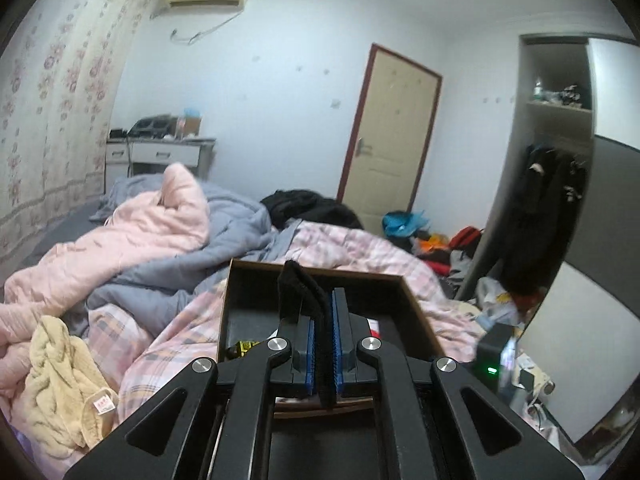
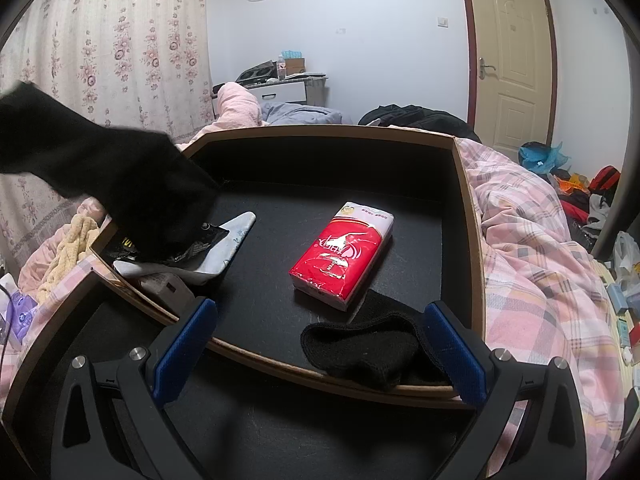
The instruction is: Organize soft objects
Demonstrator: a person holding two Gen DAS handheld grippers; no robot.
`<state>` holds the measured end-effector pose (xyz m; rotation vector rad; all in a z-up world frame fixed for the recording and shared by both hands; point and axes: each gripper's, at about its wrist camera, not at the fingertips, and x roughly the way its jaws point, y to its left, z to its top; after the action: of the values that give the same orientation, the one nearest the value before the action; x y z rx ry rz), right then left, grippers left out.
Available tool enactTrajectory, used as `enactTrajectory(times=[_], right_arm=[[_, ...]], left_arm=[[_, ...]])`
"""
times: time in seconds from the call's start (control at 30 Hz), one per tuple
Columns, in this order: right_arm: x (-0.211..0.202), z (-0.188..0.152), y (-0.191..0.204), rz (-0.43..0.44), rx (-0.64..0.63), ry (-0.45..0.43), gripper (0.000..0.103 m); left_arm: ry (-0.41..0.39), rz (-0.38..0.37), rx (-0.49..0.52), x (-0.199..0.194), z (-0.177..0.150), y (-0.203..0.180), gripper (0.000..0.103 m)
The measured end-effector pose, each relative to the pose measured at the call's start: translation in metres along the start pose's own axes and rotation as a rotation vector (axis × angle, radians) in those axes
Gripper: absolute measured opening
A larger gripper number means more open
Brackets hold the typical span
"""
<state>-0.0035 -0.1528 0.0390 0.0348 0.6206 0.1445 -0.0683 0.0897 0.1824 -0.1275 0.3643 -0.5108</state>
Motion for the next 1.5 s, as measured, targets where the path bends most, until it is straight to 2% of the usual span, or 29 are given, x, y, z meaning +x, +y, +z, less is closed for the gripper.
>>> enactTrajectory(times=[0.17, 0.3, 0.43, 0.5, 0.6, 0.87, 0.93, 1.03, 1.23, 1.33, 1.43, 1.5], right_arm=[[0.0, 0.0, 0.0, 0.0, 0.0, 0.0, 0.102], [0.0, -0.001, 0.0, 0.0, -0.001, 0.0, 0.102], [0.0, -0.001, 0.001, -0.001, 0.0, -0.002, 0.102], [-0.001, -0.002, 0.002, -0.001, 0.0, -0.002, 0.102], [-0.001, -0.002, 0.003, -0.002, 0.001, -0.003, 0.102], [-0.001, -0.002, 0.002, -0.002, 0.002, -0.004, 0.102], [-0.001, -0.002, 0.003, -0.001, 0.002, -0.004, 0.102], [-0.001, -0.001, 0.002, -0.002, 0.001, -0.004, 0.102], [-0.002, -0.002, 0.003, -0.001, 0.002, -0.004, 0.102], [-0.002, -0.003, 0.003, -0.002, 0.001, -0.005, 0.102], [-0.002, -0.002, 0.003, -0.002, 0.001, -0.005, 0.102], [-0.002, -0.002, 0.003, -0.002, 0.001, -0.006, 0.102]], left_arm=[[-0.031, -0.082, 0.045, -0.036, 0.006, -0.016, 0.003], [0.029, -0.112, 0.036, -0.04, 0.006, -0.024, 0.003], [0.104, -0.053, 0.063, -0.015, -0.015, -0.027, 0.003], [0.171, -0.016, 0.068, 0.007, -0.03, -0.026, 0.003], [0.246, -0.013, 0.036, 0.033, -0.051, -0.019, 0.003], [0.37, 0.105, 0.073, 0.081, -0.1, -0.012, 0.003], [0.43, 0.104, 0.051, 0.093, -0.109, -0.007, 0.003], [0.468, 0.11, 0.018, 0.1, -0.112, -0.001, 0.003], [0.532, 0.068, -0.064, 0.104, -0.113, 0.012, 0.003], [0.553, 0.01, -0.109, 0.098, -0.107, 0.016, 0.003], [0.514, -0.06, -0.165, 0.087, -0.094, 0.021, 0.003], [0.474, -0.072, -0.186, 0.077, -0.086, 0.024, 0.003]])
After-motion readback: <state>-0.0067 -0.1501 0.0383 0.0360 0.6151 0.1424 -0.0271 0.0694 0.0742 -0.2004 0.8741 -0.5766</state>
